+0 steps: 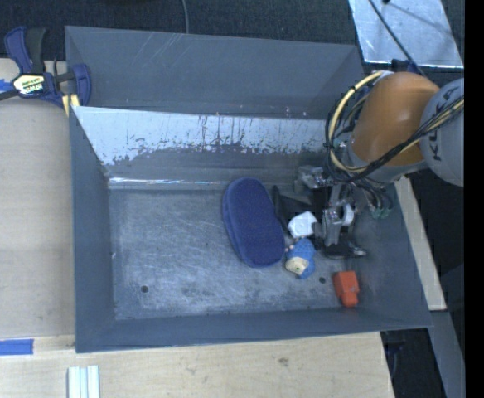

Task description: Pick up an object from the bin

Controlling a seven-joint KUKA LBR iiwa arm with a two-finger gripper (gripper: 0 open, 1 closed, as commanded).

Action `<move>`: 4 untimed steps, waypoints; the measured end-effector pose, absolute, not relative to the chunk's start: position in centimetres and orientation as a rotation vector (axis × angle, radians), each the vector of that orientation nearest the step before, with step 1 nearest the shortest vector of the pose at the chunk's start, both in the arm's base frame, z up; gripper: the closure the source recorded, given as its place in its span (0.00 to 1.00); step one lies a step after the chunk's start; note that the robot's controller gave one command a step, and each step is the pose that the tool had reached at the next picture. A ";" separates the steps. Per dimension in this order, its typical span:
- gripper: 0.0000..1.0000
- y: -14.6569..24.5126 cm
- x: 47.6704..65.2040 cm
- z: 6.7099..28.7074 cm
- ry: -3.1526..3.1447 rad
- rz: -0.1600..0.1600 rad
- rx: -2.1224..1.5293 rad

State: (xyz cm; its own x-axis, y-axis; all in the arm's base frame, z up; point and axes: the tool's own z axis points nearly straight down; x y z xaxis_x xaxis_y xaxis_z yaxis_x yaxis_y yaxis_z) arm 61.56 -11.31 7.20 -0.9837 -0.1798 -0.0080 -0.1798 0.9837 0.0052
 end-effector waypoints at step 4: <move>1.00 -7.7 58.5 7.2 2.961 -0.001 -1.035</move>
Offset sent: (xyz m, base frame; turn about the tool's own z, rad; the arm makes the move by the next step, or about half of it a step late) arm 0.0000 0.0000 0.0000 0.0000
